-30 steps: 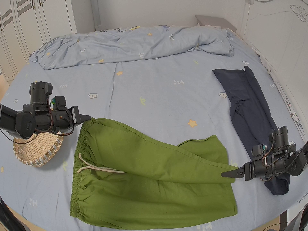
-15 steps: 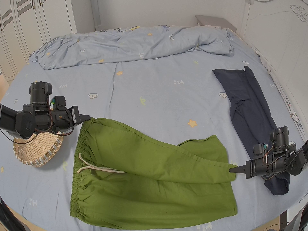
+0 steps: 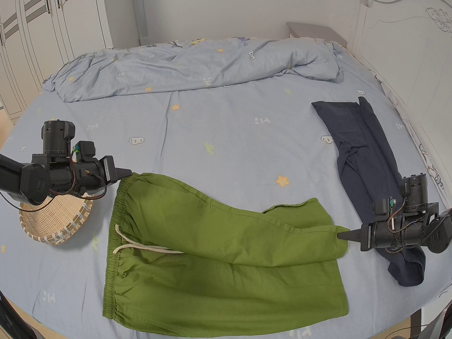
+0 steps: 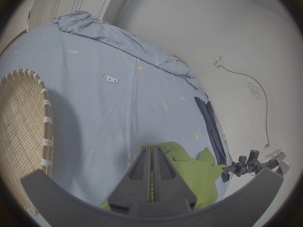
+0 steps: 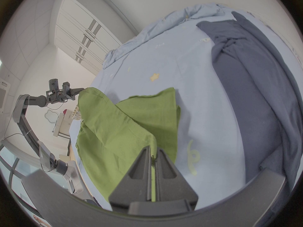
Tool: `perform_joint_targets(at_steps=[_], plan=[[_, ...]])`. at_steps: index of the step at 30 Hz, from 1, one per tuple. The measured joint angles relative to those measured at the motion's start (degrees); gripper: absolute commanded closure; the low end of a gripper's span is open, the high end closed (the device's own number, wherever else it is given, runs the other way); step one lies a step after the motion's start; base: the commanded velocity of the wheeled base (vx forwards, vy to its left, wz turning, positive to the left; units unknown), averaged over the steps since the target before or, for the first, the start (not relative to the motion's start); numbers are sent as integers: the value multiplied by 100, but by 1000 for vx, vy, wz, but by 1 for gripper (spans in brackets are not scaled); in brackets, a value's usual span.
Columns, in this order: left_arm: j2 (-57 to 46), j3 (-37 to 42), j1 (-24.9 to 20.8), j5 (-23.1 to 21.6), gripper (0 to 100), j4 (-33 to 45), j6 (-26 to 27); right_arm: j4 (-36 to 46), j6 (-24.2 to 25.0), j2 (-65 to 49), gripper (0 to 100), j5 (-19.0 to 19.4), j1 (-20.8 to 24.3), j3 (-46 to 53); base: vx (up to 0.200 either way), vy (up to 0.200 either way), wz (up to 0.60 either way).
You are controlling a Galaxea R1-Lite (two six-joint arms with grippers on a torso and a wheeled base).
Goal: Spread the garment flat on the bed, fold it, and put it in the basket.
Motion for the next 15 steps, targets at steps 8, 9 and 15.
perform_joint_targets(at_steps=[8,9,15], plan=[[-130,155,72,-11,100,-290,129,1470,9,-527,100,-363,341,-1023,0,0,0],[-150,196,77,-11,100,-367,146,1727,9,-596,100,-421,405,-1290,0,0,0],[-293,478,145,-17,100,-761,222,3023,22,-970,100,-869,1001,-2756,0,0,0]])
